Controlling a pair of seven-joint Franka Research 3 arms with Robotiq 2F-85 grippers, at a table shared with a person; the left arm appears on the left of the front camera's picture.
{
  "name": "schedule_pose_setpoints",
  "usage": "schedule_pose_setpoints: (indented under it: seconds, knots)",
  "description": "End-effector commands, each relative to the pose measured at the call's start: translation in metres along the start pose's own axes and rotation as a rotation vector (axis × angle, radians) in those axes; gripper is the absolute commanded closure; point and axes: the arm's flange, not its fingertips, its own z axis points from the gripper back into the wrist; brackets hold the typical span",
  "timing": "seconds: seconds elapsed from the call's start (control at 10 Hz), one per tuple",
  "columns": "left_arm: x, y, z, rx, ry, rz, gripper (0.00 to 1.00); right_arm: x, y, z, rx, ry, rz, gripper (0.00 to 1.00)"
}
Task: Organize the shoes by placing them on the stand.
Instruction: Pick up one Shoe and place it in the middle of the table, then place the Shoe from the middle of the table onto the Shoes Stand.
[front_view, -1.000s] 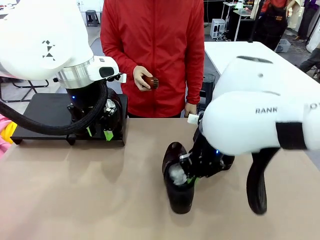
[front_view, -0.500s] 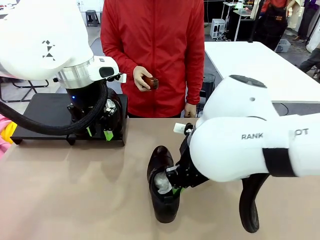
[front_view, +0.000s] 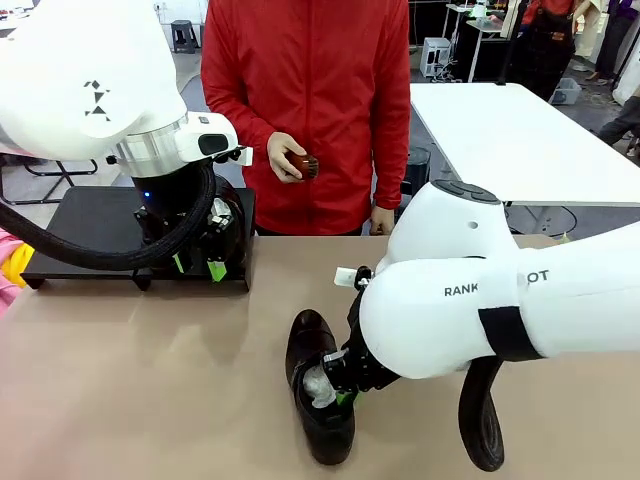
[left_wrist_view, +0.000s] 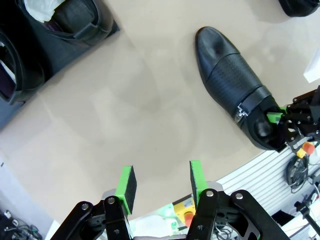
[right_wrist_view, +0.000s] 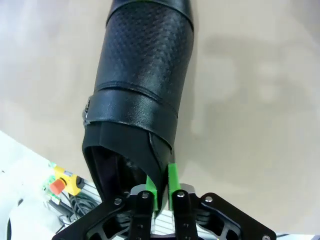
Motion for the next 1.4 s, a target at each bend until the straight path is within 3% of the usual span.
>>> schedule_pose_setpoints:
  seconds: [0.0,0.2,0.3,0.5,0.6,0.7,1.3]
  knots:
    - [-0.001,0.002,0.002,0.013,-0.002,0.002,0.42,0.001,0.005,0.010,0.024,-0.054,-0.082,0.42]
    - [-0.001,0.002,0.002,0.013,-0.002,0.002,0.42,-0.003,0.001,0.021,0.032,-0.063,-0.117,0.07]
    - [-0.001,0.002,0.002,0.013,-0.002,0.002,0.42,-0.007,-0.003,0.031,0.039,-0.057,-0.128,0.00]
    - [-0.001,0.002,0.002,0.013,-0.002,0.002,0.42,-0.009,-0.015,0.057,0.054,-0.056,-0.147,0.00]
    - [-0.001,0.002,0.002,0.013,-0.002,0.002,0.42,-0.001,-0.034,0.062,0.001,-0.008,-0.160,0.00]
    - [-0.001,0.002,0.002,0.013,-0.002,0.002,0.42,-0.003,-0.003,0.046,0.035,-0.059,-0.123,0.00]
    - [-0.001,0.002,0.002,0.013,-0.002,0.002,0.42,-0.003,-0.003,0.046,0.035,-0.059,-0.123,0.00]
